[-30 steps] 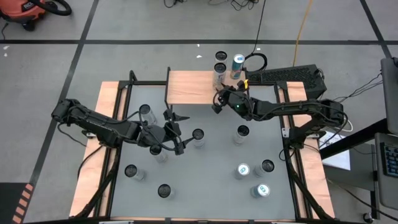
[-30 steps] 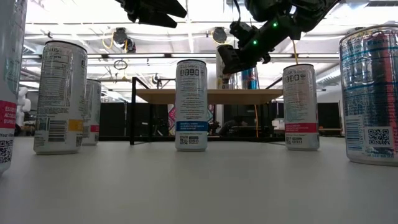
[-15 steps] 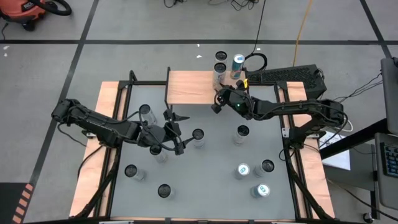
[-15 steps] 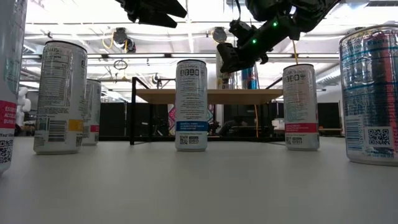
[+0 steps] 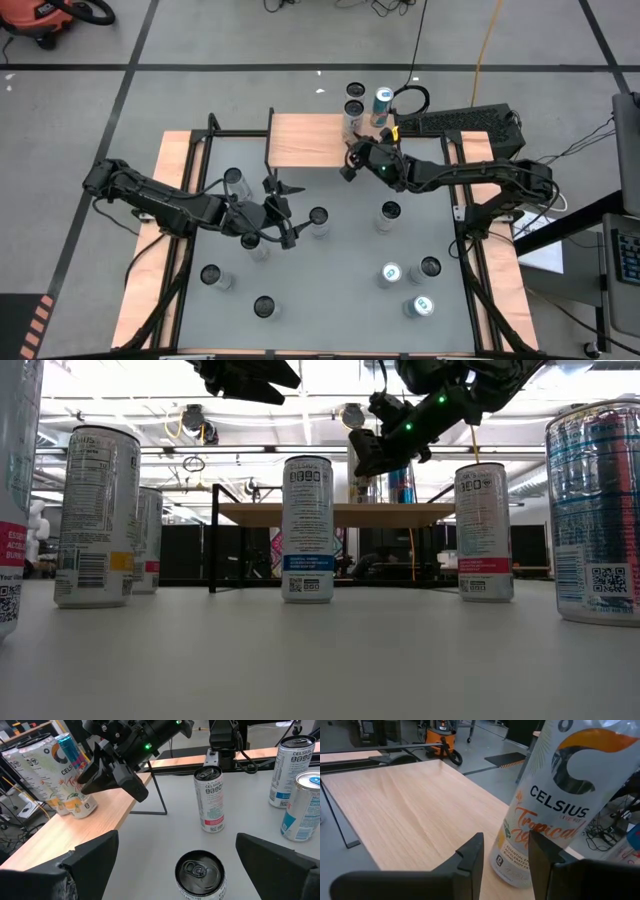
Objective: Place canned beverage on shelf
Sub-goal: Put the right white yellow soda can on the shelf aligned with the other white yellow soda can
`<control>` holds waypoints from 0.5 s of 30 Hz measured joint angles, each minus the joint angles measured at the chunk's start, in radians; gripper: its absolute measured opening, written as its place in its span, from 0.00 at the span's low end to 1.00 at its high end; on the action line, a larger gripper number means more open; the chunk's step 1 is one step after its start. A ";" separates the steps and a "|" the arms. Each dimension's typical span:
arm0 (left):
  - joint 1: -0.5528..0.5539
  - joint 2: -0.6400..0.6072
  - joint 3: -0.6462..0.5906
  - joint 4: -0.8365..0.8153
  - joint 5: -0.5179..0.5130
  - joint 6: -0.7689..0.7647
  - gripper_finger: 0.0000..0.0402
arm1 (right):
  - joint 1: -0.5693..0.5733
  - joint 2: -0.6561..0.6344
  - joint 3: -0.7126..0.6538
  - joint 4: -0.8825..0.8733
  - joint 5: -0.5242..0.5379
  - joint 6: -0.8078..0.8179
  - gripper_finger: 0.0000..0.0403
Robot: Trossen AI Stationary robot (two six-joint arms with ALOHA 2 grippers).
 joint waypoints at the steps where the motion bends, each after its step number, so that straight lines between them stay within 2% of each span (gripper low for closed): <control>1: 0.000 0.000 0.000 0.000 0.000 0.000 0.99 | -0.001 0.000 0.000 0.000 0.000 0.001 0.22; 9: 0.000 0.000 0.000 0.000 0.000 0.000 0.99 | -0.020 0.000 0.000 0.002 -0.051 0.010 0.22; 15: 0.001 0.000 0.000 0.001 0.000 0.001 0.99 | -0.021 0.000 0.000 0.014 -0.052 0.008 0.22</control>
